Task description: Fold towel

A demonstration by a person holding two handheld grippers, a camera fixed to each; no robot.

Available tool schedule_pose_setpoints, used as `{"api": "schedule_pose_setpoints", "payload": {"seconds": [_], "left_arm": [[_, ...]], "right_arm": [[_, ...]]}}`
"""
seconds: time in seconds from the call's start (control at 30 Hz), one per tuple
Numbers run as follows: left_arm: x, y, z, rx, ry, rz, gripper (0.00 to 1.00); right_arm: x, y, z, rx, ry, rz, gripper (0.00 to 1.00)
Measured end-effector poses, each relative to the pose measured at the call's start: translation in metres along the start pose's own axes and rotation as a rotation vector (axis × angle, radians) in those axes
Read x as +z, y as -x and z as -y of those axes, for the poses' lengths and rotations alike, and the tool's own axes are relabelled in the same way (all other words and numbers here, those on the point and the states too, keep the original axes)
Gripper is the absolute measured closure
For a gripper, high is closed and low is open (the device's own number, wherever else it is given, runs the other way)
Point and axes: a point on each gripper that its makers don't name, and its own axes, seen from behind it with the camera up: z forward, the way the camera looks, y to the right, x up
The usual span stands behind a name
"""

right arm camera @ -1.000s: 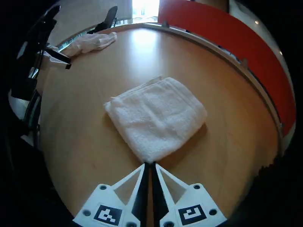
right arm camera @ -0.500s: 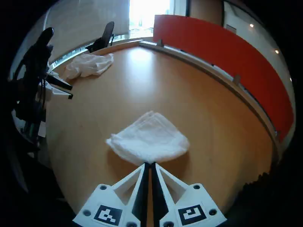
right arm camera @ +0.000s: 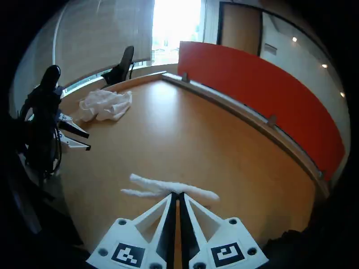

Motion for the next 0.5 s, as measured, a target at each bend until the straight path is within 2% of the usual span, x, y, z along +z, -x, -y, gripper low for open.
{"api": "schedule_pose_setpoints", "payload": {"seconds": [0.17, 0.5], "left_arm": [[0.0, -0.003, -0.002, 0.008, 0.004, -0.003, 0.29], [0.0, -0.008, -0.008, 0.022, 0.015, -0.005, 0.29]], "right_arm": [[-0.019, -0.015, -0.013, 0.002, 0.014, -0.024, 0.96], [-0.056, -0.014, -0.055, 0.017, 0.086, -0.025, 0.96]]}}
